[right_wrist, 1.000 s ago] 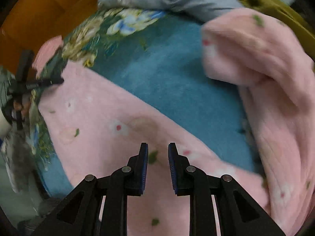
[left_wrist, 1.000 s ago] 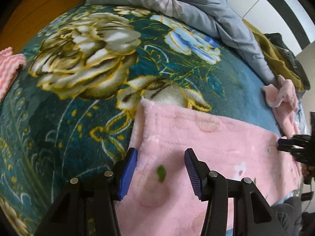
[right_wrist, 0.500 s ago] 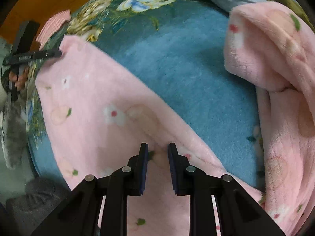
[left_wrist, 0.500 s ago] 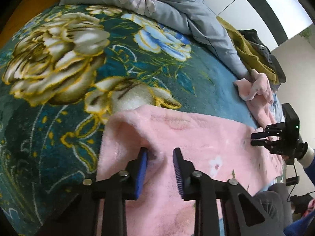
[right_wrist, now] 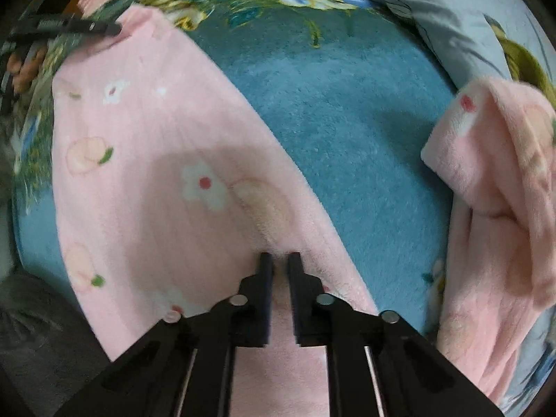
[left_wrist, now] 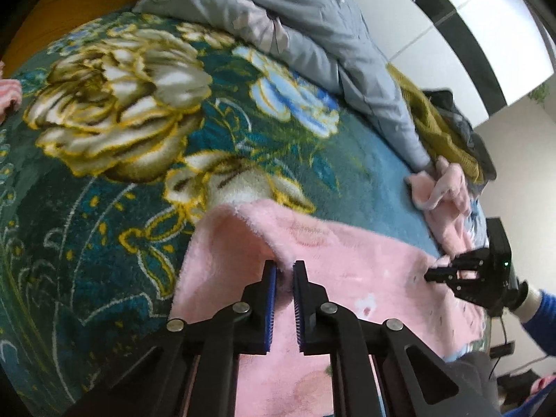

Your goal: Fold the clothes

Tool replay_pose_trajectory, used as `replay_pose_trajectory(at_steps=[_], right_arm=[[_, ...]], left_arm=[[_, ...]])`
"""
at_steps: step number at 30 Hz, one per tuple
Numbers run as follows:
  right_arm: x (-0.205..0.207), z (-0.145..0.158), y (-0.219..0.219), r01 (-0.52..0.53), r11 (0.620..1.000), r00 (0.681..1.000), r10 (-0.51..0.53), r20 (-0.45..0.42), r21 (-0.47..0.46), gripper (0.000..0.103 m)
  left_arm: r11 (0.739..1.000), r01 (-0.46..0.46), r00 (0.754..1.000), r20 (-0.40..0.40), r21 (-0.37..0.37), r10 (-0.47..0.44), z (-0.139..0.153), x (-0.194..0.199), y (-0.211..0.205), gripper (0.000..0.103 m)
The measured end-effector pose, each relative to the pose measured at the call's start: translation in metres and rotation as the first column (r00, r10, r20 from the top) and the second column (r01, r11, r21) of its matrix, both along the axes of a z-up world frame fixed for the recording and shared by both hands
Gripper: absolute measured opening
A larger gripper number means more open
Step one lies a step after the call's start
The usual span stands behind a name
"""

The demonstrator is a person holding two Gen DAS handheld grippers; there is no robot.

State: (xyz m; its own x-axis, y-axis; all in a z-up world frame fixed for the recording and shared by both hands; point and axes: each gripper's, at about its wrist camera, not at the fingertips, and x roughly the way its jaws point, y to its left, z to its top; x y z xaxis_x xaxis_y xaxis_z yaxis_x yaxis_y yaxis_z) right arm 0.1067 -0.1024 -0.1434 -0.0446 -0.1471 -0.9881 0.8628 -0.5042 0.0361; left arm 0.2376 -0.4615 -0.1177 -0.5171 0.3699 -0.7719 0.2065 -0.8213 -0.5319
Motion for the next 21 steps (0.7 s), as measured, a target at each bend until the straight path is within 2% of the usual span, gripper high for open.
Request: replay_pose_trajectory(at_steps=[2,4,5,7,9,11,16,17,19,21], right_arm=[[-0.011,0.012,0.010,0.076,0.995,0.996,-0.073,0.042,-0.066,0.001],[-0.024,0.038,0.024,0.155,0.973,0.987,-0.146,0.062,-0.171,0.000],[-0.031,0.052,0.031,0.194,0.955,0.981,-0.182,0.073,-0.224,0.000],[-0.049,0.065,0.036,0.241,0.934,0.970,-0.229,0.075,-0.263,0.000],[-0.063,0.069,0.034,0.267,0.924,0.964,-0.256,0.076,-0.275,0.000],[-0.067,0.060,0.022,0.252,0.933,0.967,-0.233,0.103,-0.256,0.000],[-0.039,0.037,0.005,0.093,0.979,0.993,-0.079,0.083,-0.181,0.002],[-0.031,0.029,0.001,0.061,0.985,0.995,-0.048,0.083,-0.163,0.006],[-0.022,0.017,0.002,0.014,0.993,0.996,-0.003,0.087,-0.120,0.029],[-0.016,0.005,-0.001,-0.028,0.996,0.996,0.035,0.080,-0.083,0.032]], left_arm=[[0.999,-0.039,0.996,-0.075,0.012,0.040,0.018,0.006,-0.003,0.007],[0.998,-0.062,0.987,-0.148,0.030,0.065,0.036,0.011,-0.008,0.007],[0.996,-0.076,0.983,-0.165,0.038,0.082,0.041,0.007,-0.013,0.007],[0.993,-0.106,0.974,-0.196,0.053,0.114,0.050,-0.002,-0.022,0.007],[0.992,-0.119,0.976,-0.176,0.051,0.126,0.046,-0.023,-0.026,0.007],[0.992,-0.116,0.980,-0.158,0.045,0.122,0.042,-0.039,-0.024,0.007],[0.991,-0.130,0.981,-0.141,0.040,0.135,0.030,-0.046,-0.022,0.007],[0.989,-0.144,0.980,-0.135,0.043,0.148,0.028,-0.043,-0.024,0.007],[0.985,-0.163,0.977,-0.128,0.053,0.169,0.024,-0.038,-0.028,0.007],[0.982,-0.180,0.975,-0.118,0.057,0.186,0.021,-0.032,-0.031,0.007]])
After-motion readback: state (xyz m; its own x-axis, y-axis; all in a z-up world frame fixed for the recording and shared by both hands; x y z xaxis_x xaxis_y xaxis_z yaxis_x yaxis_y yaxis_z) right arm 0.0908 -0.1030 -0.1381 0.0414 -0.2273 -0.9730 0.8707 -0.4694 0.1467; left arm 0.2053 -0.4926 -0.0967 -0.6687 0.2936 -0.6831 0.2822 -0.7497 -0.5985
